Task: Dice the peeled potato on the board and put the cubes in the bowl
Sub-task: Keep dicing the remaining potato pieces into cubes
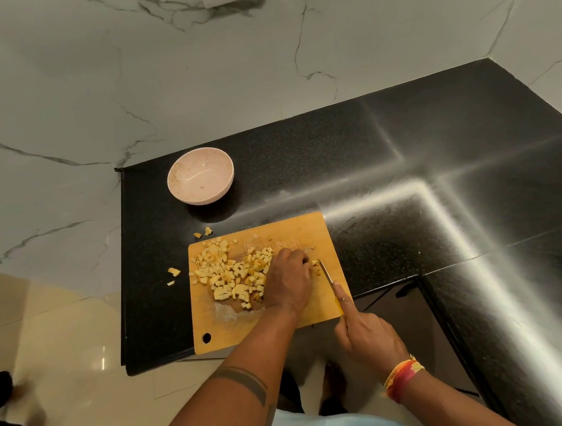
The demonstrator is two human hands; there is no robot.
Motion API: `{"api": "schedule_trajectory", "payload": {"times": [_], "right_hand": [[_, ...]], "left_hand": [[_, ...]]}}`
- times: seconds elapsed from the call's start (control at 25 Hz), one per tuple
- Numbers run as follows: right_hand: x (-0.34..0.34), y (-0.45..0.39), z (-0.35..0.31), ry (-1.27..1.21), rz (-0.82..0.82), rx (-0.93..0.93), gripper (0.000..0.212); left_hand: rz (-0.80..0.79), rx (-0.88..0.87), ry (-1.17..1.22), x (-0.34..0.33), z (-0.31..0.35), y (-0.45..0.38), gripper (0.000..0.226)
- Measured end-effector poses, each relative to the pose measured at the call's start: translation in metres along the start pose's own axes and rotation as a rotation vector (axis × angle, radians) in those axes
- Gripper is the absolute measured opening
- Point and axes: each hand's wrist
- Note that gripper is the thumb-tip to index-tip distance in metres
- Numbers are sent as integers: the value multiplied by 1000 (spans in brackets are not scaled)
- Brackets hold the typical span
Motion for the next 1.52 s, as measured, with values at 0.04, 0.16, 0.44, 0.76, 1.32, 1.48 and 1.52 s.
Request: {"api": "schedule_trajectory", "payload": {"times": [0.04, 0.16, 0.44, 0.76, 1.32, 1.48, 1.52], "right_hand": [[-1, -5, -3, -8, -12, -5, 74], [-10, -14, -18, -20, -60, 16, 74], [-8, -24, -17, -117, 13, -11, 72], [-9, -22, -27, -26, 31, 19, 71], [16, -43, -14, -94, 237, -15, 69], [35, -69, 4, -84, 336, -60, 52], [39, -74, 7, -95, 334, -77, 46]], "left_hand": [[10, -2, 2, 0, 0, 2, 19], [2, -5, 17, -2, 0, 7, 18], [19, -14, -18, 0, -13, 24, 17], [7, -43, -140, -4, -17, 16, 22], [-2, -38, 157, 7, 6, 7, 14], [-43, -65, 218, -4, 32, -4, 15], [-49, -54, 236, -6, 38, -7, 16]]}}
Point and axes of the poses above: each hand's wrist, its own y-axis away from the middle knuckle, its own x-axis out of the back of the hand, z = x × y, and after that the axes turned 15 degrees about -z, right-handed
